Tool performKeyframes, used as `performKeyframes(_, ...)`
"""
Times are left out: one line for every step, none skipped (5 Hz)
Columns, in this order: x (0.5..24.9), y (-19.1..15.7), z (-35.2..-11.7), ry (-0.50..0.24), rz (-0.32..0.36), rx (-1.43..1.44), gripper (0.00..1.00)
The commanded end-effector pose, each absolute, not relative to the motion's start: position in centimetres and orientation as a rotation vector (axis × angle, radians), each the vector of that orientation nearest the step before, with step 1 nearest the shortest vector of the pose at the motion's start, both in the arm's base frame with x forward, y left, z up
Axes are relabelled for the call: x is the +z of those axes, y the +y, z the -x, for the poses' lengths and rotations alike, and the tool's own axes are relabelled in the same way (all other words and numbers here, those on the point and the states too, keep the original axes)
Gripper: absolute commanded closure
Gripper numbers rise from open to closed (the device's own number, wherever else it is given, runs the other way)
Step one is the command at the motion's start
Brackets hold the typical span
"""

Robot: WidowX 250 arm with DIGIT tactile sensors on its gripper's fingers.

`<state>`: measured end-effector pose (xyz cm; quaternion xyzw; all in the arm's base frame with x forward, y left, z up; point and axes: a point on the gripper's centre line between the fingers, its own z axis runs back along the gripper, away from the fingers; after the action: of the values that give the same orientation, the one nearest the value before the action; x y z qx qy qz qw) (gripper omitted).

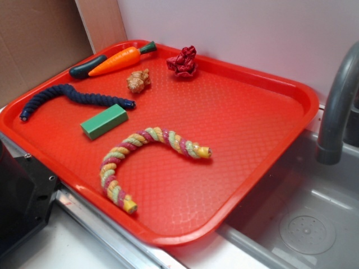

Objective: Grab the red paper.

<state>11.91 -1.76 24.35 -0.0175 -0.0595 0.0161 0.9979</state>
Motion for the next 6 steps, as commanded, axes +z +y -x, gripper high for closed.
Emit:
performKeyframes(24.4, -1.8, -11.9, -0.119, 0.035, 0.032, 0.0)
performKeyframes(19.4, 0.0, -16.9, -0.266, -0.053, 0.035, 0.0)
performKeyframes(14.5, 1.1, -20.6, -0.292, -0.06, 0.019, 0.0)
performKeyframes(11.0, 1.6, -24.8, -0.294, -0.035, -0.01, 0.0)
performKeyframes(7.9, 2.6, -28.5, -0.279, -0.019, 0.008, 0.0)
performKeyframes(6.4, 2.6, -31.3, -0.277, -0.023, 0.009, 0.0)
